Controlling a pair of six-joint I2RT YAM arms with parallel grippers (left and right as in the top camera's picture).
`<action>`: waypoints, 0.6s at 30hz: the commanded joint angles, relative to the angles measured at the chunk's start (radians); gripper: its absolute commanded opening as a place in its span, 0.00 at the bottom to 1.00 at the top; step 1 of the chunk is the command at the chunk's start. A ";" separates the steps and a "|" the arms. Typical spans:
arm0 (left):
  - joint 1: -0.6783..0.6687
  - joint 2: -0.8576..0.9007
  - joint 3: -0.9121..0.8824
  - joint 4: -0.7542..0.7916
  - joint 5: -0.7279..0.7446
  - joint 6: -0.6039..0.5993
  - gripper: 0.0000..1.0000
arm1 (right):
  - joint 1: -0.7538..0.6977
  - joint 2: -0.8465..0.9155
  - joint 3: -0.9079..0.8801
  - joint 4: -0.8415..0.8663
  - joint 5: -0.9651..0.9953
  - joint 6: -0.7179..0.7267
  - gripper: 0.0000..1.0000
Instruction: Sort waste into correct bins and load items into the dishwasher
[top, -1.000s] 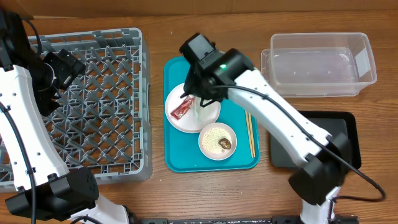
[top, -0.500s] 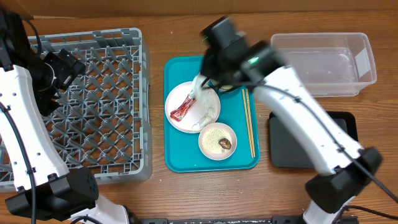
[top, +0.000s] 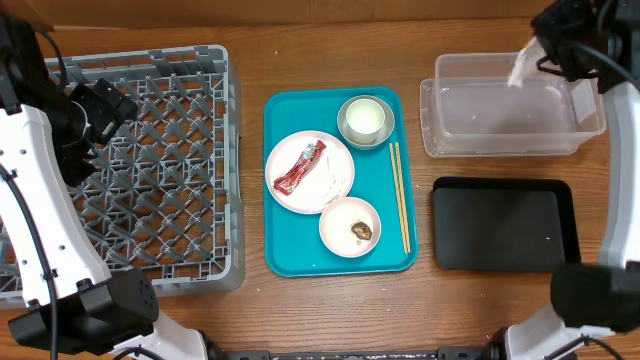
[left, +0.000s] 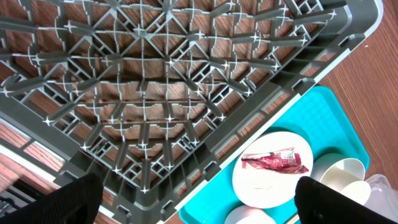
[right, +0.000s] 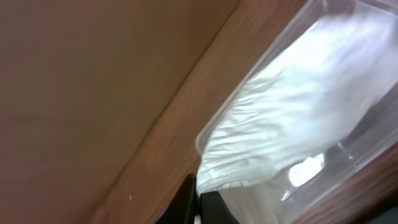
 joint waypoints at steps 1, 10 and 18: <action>-0.004 -0.015 0.013 0.000 0.003 -0.013 1.00 | -0.017 0.085 0.004 0.036 -0.021 -0.016 0.07; -0.004 -0.015 0.013 -0.001 0.003 -0.013 1.00 | -0.019 0.146 0.006 0.108 -0.294 -0.273 0.99; -0.004 -0.015 0.013 -0.001 0.003 -0.013 1.00 | 0.083 0.015 0.006 -0.031 -0.677 -0.504 0.93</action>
